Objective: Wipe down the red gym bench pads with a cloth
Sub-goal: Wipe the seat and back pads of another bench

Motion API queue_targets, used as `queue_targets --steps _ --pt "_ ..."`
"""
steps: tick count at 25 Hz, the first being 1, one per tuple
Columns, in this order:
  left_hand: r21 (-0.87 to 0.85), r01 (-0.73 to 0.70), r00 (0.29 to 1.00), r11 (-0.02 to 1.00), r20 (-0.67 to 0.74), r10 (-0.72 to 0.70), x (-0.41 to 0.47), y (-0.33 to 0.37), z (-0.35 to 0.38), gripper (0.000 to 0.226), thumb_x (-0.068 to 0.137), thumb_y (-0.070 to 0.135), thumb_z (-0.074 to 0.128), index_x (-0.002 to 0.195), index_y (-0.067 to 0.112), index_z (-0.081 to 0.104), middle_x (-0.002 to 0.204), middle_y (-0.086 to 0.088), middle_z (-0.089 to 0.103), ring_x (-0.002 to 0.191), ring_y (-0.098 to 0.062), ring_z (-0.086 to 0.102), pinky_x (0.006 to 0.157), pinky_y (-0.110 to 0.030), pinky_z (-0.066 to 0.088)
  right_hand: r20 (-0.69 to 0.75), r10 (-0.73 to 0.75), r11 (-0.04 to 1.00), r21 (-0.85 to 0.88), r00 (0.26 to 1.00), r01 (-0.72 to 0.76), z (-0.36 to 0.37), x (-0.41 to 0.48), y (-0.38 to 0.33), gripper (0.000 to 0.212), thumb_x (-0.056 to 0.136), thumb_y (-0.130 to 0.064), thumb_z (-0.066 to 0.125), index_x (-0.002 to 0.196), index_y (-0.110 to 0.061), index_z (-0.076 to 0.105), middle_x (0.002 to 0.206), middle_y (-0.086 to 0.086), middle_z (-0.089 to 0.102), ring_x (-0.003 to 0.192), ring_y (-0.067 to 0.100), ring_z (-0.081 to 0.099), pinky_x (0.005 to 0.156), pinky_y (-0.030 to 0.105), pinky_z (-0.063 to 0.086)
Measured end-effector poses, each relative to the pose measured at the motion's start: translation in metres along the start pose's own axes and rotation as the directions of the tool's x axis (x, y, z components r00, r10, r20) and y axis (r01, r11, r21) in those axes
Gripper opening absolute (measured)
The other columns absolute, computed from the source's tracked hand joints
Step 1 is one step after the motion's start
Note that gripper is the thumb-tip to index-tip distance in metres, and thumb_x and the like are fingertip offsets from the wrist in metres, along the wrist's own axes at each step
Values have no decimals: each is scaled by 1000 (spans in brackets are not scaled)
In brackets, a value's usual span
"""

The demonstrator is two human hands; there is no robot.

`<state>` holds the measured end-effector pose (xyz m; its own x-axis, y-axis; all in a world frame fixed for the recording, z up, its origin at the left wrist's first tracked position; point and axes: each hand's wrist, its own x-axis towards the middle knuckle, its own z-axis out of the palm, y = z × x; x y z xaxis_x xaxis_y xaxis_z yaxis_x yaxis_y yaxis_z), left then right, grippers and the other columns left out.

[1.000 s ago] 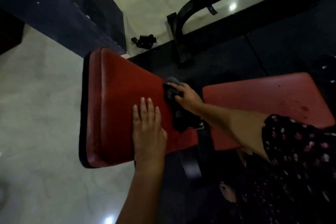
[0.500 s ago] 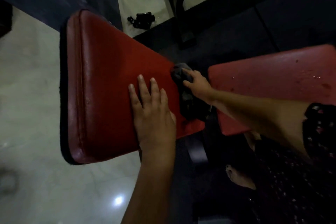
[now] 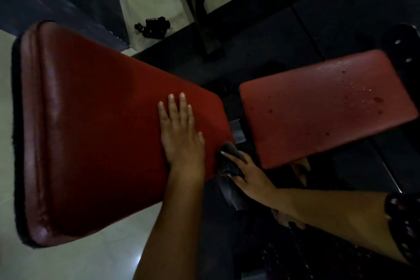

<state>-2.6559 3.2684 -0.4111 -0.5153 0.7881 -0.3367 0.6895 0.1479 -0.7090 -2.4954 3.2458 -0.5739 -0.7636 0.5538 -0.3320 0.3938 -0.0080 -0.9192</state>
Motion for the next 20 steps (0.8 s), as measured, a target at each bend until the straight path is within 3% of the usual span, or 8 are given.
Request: queue_targets --steps 4,8,14,18,20 --pt "16 -2 1000 1000 7 2 1 1 -1 71 101 52 17 154 11 -7 161 -19 -14 147 -40 -15 113 -59 -13 -64 22 993 -115 998 -29 -15 41 -11 73 93 -6 49 142 -52 18 156 2 23 125 22 47 80 19 44" --pt "12 2 1000 1000 -5 -2 1 2 -1 71 101 51 18 154 10 -9 161 -19 -14 147 -40 -14 113 -59 -14 -88 -6 978 -208 996 -12 -42 106 -21 68 91 -7 47 147 -41 30 155 8 25 132 32 42 98 35 45" --pt "-106 -31 994 994 -106 20 -4 4 0 82 100 50 26 145 16 -33 162 -11 -15 149 -37 -7 113 -58 -14 -61 22 950 -308 998 -40 -82 225 -49 58 95 -11 45 149 -30 33 148 18 33 128 35 44 99 32 39" --pt "-184 -72 994 980 -89 56 -11 21 -13 76 99 53 27 153 20 -15 160 -8 -22 148 -33 -15 102 -61 -24 -34 122 962 -244 992 -127 -82 248 -28 57 95 -4 47 148 -22 36 140 21 46 124 33 50 93 26 40" --pt "-148 -110 994 983 -40 105 -11 32 -12 73 100 52 26 154 17 -10 160 -11 -23 147 -35 -19 100 -62 -26 2 155 970 -188 988 -152 -71 234 3 60 91 0 48 147 -18 38 140 20 47 125 34 50 99 30 40"
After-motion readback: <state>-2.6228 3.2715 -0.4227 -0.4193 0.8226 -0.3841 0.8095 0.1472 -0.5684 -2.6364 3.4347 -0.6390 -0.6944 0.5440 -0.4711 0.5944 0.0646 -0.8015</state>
